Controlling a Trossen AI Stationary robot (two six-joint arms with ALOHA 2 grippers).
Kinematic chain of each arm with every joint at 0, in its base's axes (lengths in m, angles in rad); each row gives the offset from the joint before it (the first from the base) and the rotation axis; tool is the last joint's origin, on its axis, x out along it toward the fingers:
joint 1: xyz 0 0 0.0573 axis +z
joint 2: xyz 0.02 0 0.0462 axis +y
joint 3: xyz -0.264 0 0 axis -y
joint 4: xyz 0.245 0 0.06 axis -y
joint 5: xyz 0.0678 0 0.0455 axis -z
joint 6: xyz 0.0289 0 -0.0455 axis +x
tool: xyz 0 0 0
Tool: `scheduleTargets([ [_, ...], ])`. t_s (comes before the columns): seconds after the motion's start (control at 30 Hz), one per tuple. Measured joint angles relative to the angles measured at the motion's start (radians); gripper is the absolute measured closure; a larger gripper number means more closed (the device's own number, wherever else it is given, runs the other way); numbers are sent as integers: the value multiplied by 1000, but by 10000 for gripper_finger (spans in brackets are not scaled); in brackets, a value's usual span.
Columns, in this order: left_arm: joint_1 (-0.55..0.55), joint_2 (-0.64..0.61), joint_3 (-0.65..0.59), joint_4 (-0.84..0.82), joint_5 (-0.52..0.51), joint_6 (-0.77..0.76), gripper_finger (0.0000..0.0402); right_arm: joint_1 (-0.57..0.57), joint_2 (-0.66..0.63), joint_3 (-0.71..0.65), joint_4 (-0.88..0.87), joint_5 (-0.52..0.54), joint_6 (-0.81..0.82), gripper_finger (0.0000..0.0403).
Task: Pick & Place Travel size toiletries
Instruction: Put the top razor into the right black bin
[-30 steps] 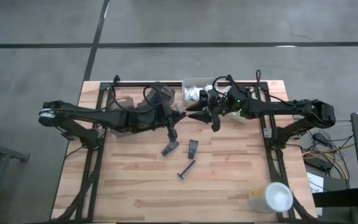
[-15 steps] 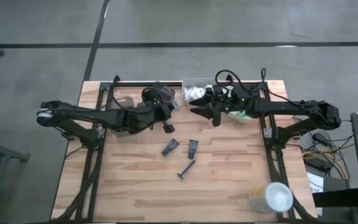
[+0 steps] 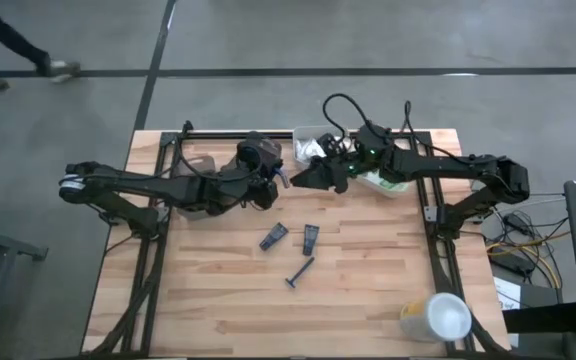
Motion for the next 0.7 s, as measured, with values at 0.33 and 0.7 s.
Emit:
scheduleTargets([
  [0.33,-2,-1,1,27,8,292,370,-74,13,54,-214,-57,64,240],
  [0.7,-2,-1,28,67,84,471,370,-82,119,97,-200,-147,183,223],
])
